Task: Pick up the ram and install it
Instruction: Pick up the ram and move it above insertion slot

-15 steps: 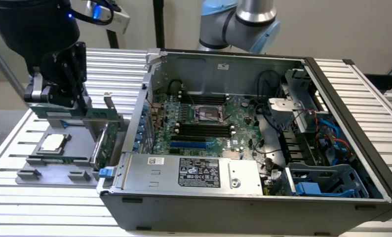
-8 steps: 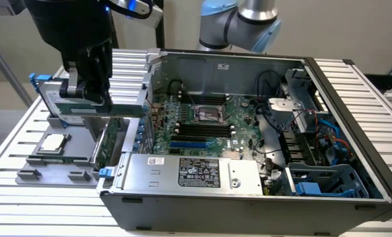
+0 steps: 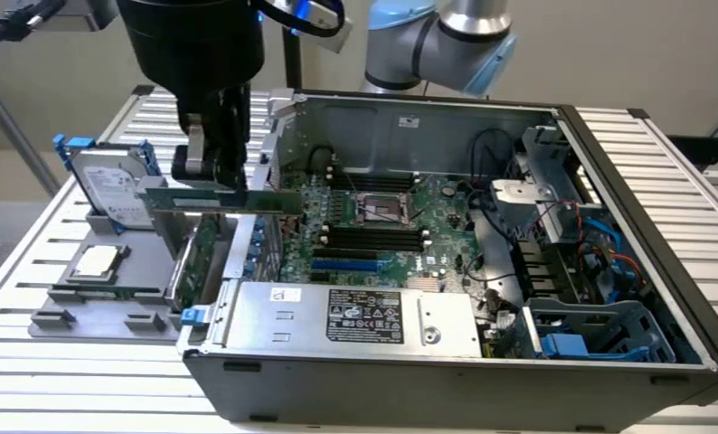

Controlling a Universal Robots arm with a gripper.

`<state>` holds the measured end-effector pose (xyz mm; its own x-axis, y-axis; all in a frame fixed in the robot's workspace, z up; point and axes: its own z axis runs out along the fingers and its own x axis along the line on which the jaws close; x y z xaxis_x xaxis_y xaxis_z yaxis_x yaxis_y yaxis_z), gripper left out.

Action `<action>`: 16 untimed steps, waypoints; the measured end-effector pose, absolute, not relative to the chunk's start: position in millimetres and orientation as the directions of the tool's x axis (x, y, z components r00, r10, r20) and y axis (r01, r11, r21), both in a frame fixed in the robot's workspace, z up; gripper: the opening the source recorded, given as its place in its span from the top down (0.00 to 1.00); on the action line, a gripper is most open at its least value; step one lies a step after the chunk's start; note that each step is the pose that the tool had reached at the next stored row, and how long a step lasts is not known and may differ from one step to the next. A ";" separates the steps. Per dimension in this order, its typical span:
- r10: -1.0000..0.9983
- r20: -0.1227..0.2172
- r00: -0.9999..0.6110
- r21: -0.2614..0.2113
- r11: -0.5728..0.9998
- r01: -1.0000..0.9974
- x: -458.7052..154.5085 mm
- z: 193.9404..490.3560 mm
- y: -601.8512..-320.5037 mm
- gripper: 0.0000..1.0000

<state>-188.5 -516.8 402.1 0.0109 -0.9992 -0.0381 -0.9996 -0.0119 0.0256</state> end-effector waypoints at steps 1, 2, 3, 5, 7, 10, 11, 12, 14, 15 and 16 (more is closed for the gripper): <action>-0.999 -0.038 0.011 0.026 -0.012 -1.000 -183.7 402.1 -516.5 1.00; -0.999 -0.039 0.011 0.026 -0.012 -1.000 -179.2 402.1 -516.2 1.00; -0.999 -0.039 0.011 0.026 -0.012 -1.000 -174.7 402.1 -515.9 1.00; -0.999 -0.039 0.011 0.026 -0.012 -1.000 -165.6 402.0 -515.2 1.00; -0.999 -0.039 0.011 0.026 -0.012 -1.000 -156.5 401.8 -514.3 1.00; -0.999 -0.039 0.011 0.026 -0.012 -1.000 -142.8 401.0 -512.9 1.00; -0.999 -0.039 0.011 0.026 -0.012 -1.000 -138.3 400.5 -512.3 1.00; -0.999 -0.039 0.011 0.026 -0.012 -1.000 -133.8 399.8 -511.6 1.00; -0.999 -0.039 0.011 0.026 -0.012 -1.000 -124.8 397.8 -510.0 1.00; -0.999 -0.039 0.011 0.027 -0.012 -1.000 -120.1 396.4 -509.1 1.00; -0.999 -0.039 0.011 0.027 -0.012 -1.000 -115.7 395.0 -508.1 1.00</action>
<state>-115.7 -508.1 395.0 0.0108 -0.9992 -0.0391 -0.9996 -0.0118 0.0267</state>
